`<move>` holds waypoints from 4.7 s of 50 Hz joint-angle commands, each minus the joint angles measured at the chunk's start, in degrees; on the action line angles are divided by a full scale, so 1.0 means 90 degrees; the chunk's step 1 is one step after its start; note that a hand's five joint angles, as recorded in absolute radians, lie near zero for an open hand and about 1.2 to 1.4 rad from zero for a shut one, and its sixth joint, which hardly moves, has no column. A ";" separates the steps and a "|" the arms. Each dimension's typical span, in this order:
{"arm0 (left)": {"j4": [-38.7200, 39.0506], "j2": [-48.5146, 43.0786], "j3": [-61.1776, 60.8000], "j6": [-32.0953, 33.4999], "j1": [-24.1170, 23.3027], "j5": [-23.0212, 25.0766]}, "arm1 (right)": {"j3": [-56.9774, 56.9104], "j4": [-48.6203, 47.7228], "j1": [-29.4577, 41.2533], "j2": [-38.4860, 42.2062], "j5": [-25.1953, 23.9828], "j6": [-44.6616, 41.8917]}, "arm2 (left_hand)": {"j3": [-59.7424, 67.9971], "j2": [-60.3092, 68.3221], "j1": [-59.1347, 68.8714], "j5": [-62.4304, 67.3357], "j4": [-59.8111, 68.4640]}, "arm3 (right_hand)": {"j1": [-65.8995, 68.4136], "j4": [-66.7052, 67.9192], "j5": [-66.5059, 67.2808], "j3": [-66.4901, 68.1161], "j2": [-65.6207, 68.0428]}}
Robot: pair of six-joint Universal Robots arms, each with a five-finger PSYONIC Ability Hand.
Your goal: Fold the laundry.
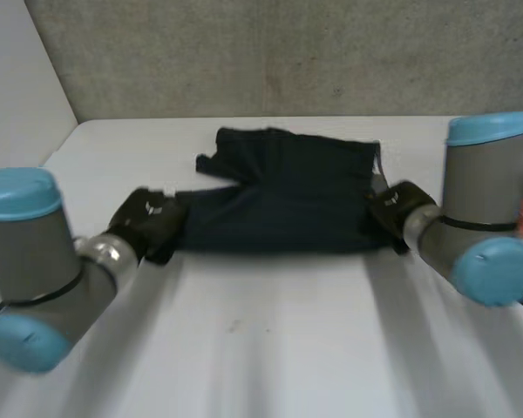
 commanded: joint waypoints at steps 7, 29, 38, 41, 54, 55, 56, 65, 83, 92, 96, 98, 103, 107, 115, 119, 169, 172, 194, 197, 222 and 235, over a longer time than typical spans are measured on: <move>-0.2981 0.2888 -0.1687 0.1260 -0.0084 0.0374 | 0.3211 0.1182 -0.0017 -0.3606 -0.0508 -0.1409 | 0.1290 0.1260 0.1721 0.1566 0.1244 | 0.1951 0.1261 0.1319 0.1317 0.1359; 0.0526 -0.3692 0.5730 0.0830 -0.0621 -0.0310 | -0.0429 -0.2461 -0.0261 0.0709 0.0322 -0.0246 | 0.1290 0.1260 0.1721 0.1566 0.1244 | 0.1951 0.1261 0.1319 0.1317 0.1359; 0.0868 -0.5082 0.7522 0.0781 -0.0747 -0.0222 | -0.2539 -0.2578 -0.0261 0.2311 0.1102 -0.0257 | -0.5287 -0.5317 -0.4856 -0.5011 -0.5333 | -0.5827 -0.6516 -0.6459 -0.6461 -0.6418; 0.1014 -0.5063 0.7435 0.0742 -0.0874 -0.0241 | -0.2512 -0.2598 -0.0261 0.2176 0.1083 -0.0091 | -0.6449 -0.6479 -0.6018 -0.6173 -0.6495 | -0.5827 -0.6516 -0.6459 -0.6461 -0.6418; 0.1219 -0.2185 0.3552 -0.0711 -0.0933 -0.0398 | 0.0962 -0.1262 -0.0387 -0.0822 0.0021 0.2135 | -0.6488 -0.6517 -0.6057 -0.6212 -0.6534 | -0.5827 -0.6516 -0.6459 -0.6461 -0.6418; 0.1229 -0.2047 0.3354 -0.0790 -0.0933 -0.0398 | 0.1149 -0.1202 -0.0426 -0.0833 -0.0097 0.2252 | -0.6488 -0.6517 -0.6057 -0.6212 -0.6534 | -0.5827 -0.6516 -0.6459 -0.6461 -0.6418; 0.1239 -0.1929 0.3159 -0.0859 -0.0924 -0.0398 | 0.1286 -0.1182 -0.0475 -0.0833 -0.0166 0.2321 | -0.6488 -0.6517 -0.6057 -0.6212 -0.6534 | -0.5827 -0.6516 -0.6459 -0.6461 -0.6418; 0.1492 -0.1245 0.1674 -0.1152 -0.0914 -0.0378 | 0.2196 -0.1952 -0.1101 -0.0774 -0.0752 0.2703 | -0.6488 -0.6517 -0.6057 -0.6212 -0.6534 | -0.4996 -0.5686 -0.5628 -0.5630 -0.5587; 0.1757 -0.0845 0.1312 -0.1162 -0.0904 -0.0398 | 0.2527 -0.2705 -0.1735 -0.0938 -0.0459 0.2362 | -0.6488 -0.6517 -0.6057 -0.6212 -0.6534 | 0.1951 0.1261 0.1319 0.1317 0.1359; 0.1757 -0.0200 0.0902 -0.1172 -0.0846 -0.0388 | 0.2626 -0.2695 -0.2331 -0.1761 -0.0381 -0.0712 | -0.6488 -0.6517 -0.6057 -0.6212 -0.6534 | 0.1951 0.1261 0.1319 0.1317 0.1359; 0.1766 -0.0073 0.0755 -0.1182 -0.0806 -0.0388 | 0.2392 -0.2890 -0.1504 -0.1507 -0.0489 -0.1418 | -0.6488 -0.6517 -0.6057 -0.6212 -0.6534 | 0.1951 0.1261 0.1319 0.1317 0.1359; 0.1766 -0.0063 0.0735 -0.1182 -0.0796 -0.0388 | 0.2207 -0.3027 -0.0850 -0.1332 -0.0576 -0.1486 | -0.6488 -0.6517 -0.6057 -0.6212 -0.6534 | 0.1951 0.1261 0.1319 0.1317 0.1359; 0.1796 -0.0063 0.0725 -0.1182 -0.0787 -0.0388 | 0.1962 -0.3457 0.0693 -0.0669 -0.1637 -0.1535 | -0.6488 -0.6517 -0.6057 -0.6212 -0.6534 | 0.1951 0.1261 0.1319 0.1317 0.1359; 0.1844 -0.0073 0.0793 -0.1182 -0.0806 -0.0398 | 0.1971 -0.3292 0.1261 -0.0034 -0.2342 -0.1710 | -0.6488 -0.6517 -0.6057 -0.6212 -0.6534 | 0.1951 0.1261 0.1319 0.1317 0.1359; 0.1854 -0.0121 0.1212 -0.1308 -0.0855 -0.0437 | 0.2049 -0.3681 0.1254 -0.0528 -0.2413 -0.1167 | -0.6488 -0.6517 -0.6057 -0.6212 -0.6534 | -0.5827 -0.6516 -0.6459 -0.6461 -0.6418; 0.1854 -0.0190 0.1593 -0.1668 -0.0884 -0.0437 | 0.2420 -0.3965 0.0619 -0.1612 -0.2432 0.0930 | -0.6488 -0.6517 -0.6057 -0.6212 -0.6534 | -0.5827 -0.6516 -0.6459 -0.6461 -0.6418; -0.2550 -0.3687 0.5989 -0.1602 -0.1929 -0.0857 | -0.1086 -0.0263 -0.0466 0.0936 -0.0441 0.2303 | -0.6370 -0.6400 -0.5940 -0.6094 -0.6416 | -0.5827 -0.6516 -0.6459 -0.6461 -0.6418; -0.2424 -0.3208 0.5814 -0.1611 -0.1910 -0.0808 | -0.0823 -0.0663 -0.0291 0.0516 -0.0245 0.2098 | -0.6427 -0.6456 -0.5996 -0.6150 -0.6473 | -0.5827 -0.6516 -0.6459 -0.6461 -0.6418; -0.1476 -0.0816 0.4418 -0.3145 -0.1148 0.2969 | 0.4089 -0.4654 0.1067 -0.1243 -0.0274 0.2058 | -0.6315 -0.6344 -0.5884 -0.6038 -0.6360 | -0.5827 -0.6516 -0.6459 -0.6461 -0.6418; -0.1456 -0.0717 0.4271 -0.3145 -0.1148 0.3020 | 0.4275 -0.5562 0.1097 -0.0903 -0.0255 0.2117 | -0.6315 -0.6344 -0.5884 -0.6038 -0.6360 | -0.5827 -0.6516 -0.6459 -0.6461 -0.6418; -0.1437 -0.0717 0.4065 -0.3184 -0.1138 0.2922 | 0.2158 -0.6104 0.0970 0.0545 0.0039 0.2146 | -0.6315 -0.6344 -0.5884 -0.6038 -0.6360 | 0.1951 0.1261 0.1319 0.1317 0.1359; -0.1183 -0.0258 0.4270 -0.3252 -0.1148 0.2698 | 0.0332 -0.5480 -0.0094 -0.0363 -0.0547 0.2507 | -0.6333 -0.6363 -0.5903 -0.6057 -0.6379 | 0.1951 0.1261 0.1319 0.1317 0.1359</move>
